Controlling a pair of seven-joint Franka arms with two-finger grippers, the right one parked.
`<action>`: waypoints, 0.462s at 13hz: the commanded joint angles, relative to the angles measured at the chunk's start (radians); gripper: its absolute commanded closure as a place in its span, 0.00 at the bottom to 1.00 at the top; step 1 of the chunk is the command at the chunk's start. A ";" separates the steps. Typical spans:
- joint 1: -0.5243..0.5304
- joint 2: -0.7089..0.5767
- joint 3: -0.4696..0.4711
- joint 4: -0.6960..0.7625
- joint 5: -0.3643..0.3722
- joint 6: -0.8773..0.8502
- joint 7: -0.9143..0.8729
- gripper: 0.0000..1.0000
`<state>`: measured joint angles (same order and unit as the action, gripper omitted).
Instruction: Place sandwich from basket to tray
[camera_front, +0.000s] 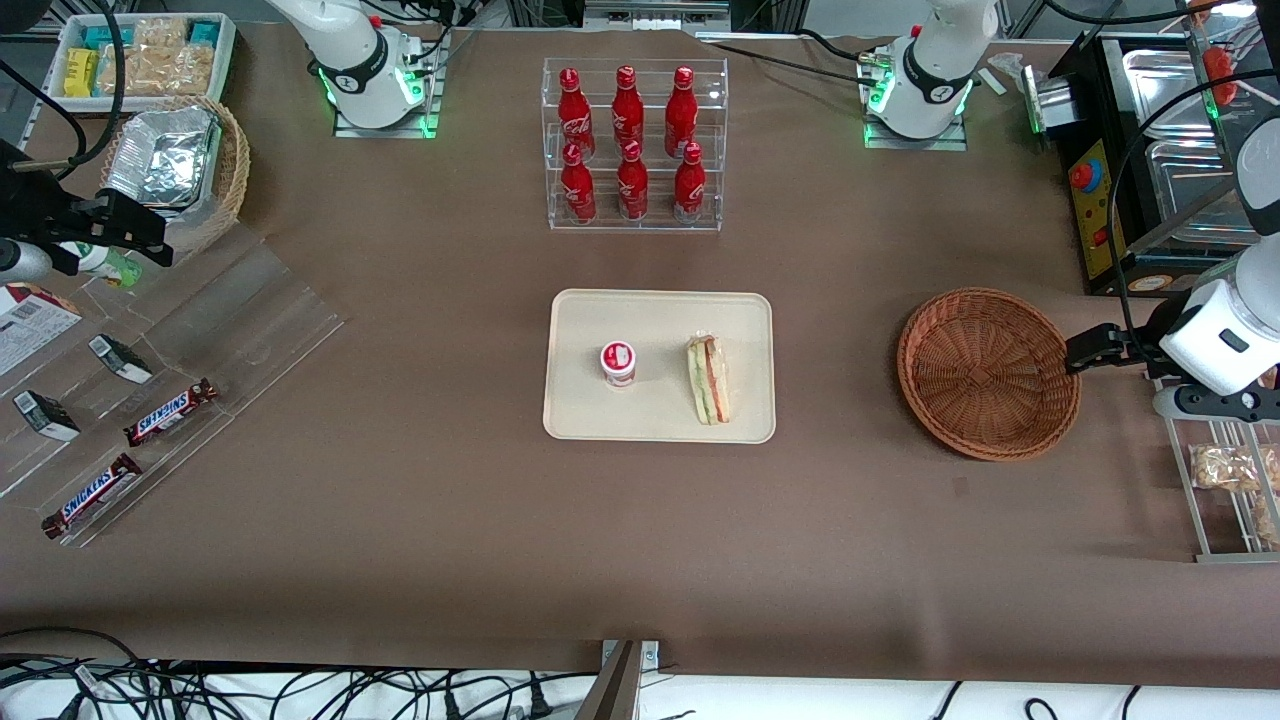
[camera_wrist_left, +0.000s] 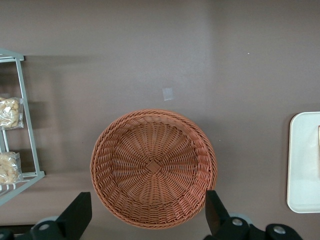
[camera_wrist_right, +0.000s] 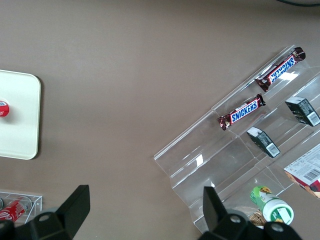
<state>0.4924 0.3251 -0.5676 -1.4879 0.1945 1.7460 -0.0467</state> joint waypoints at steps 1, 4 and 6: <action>-0.230 -0.011 0.227 0.014 -0.032 -0.019 0.027 0.00; -0.596 -0.049 0.689 0.015 -0.240 -0.057 0.144 0.00; -0.630 -0.049 0.716 0.009 -0.256 -0.065 0.142 0.00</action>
<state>-0.0893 0.2925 0.0824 -1.4832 -0.0255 1.7095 0.0527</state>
